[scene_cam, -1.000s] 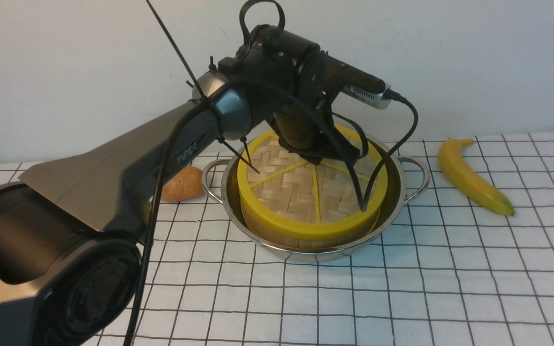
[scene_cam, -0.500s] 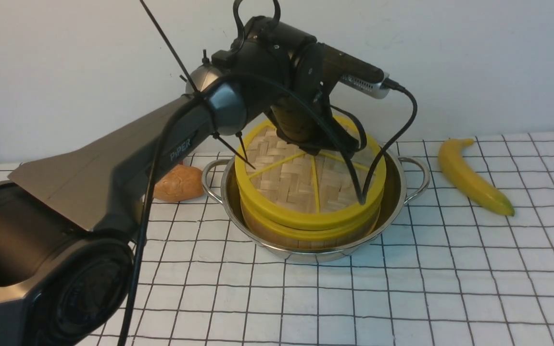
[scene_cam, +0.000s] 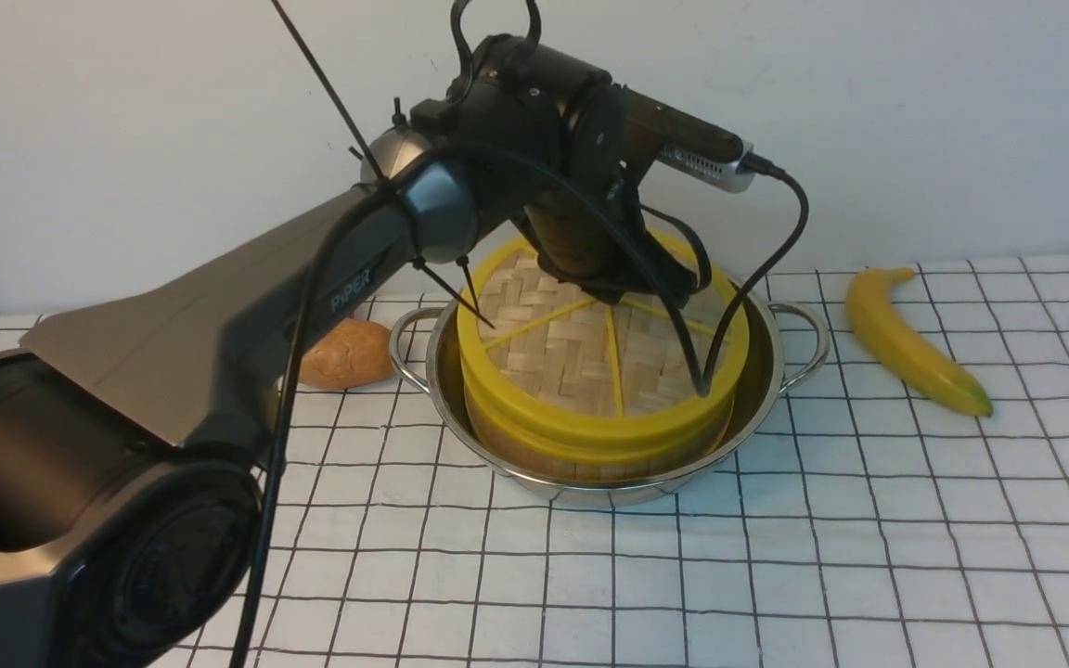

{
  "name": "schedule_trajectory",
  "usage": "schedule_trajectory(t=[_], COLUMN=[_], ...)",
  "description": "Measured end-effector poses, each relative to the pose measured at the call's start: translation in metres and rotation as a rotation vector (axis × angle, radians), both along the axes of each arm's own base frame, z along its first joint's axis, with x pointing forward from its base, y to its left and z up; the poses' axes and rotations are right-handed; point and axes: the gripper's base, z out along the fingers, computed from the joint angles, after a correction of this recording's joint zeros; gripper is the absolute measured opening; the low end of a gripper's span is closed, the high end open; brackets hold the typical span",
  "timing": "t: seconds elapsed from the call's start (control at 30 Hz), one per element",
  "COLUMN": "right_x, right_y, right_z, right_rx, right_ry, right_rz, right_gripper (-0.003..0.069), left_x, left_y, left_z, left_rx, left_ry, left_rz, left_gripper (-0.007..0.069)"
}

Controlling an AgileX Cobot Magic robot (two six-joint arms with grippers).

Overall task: Place the steamer in the pot on the white tablecloth, and put the lid on the steamer.
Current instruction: 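Place the yellow bamboo steamer lid onto the steamer in the pot with the left gripper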

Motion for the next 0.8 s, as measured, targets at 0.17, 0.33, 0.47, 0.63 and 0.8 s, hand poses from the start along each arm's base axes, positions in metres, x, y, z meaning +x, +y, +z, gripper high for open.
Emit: schedule_trajectory(t=[0.17,0.33,0.47,0.63,0.8], right_x=[0.0,0.0,0.0,0.0,0.0], right_y=[0.0,0.0,0.0,0.0,0.0], right_z=[0.0,0.0,0.0,0.0,0.0], right_rx=[0.0,0.0,0.0,0.0,0.0], right_ry=[0.0,0.0,0.0,0.0,0.0], right_rz=[0.0,0.0,0.0,0.0,0.0], right_gripper=[0.0407,0.0407,0.0407,0.0407,0.0407], left_x=[0.0006,0.0012,0.0014,0.0014,0.0015], left_y=[-0.0003,-0.0006,-0.0001,0.0002,0.0003], left_z=[-0.0035,-0.0065,-0.0065,-0.0065,-0.0065], left_rx=[0.005,0.01,0.017,0.02,0.02], left_ry=[0.007,0.012,0.009,0.009,0.009], left_rz=[0.0,0.0,0.0,0.001,0.002], left_gripper=[0.0116,0.0116,0.0116,0.0116,0.0116])
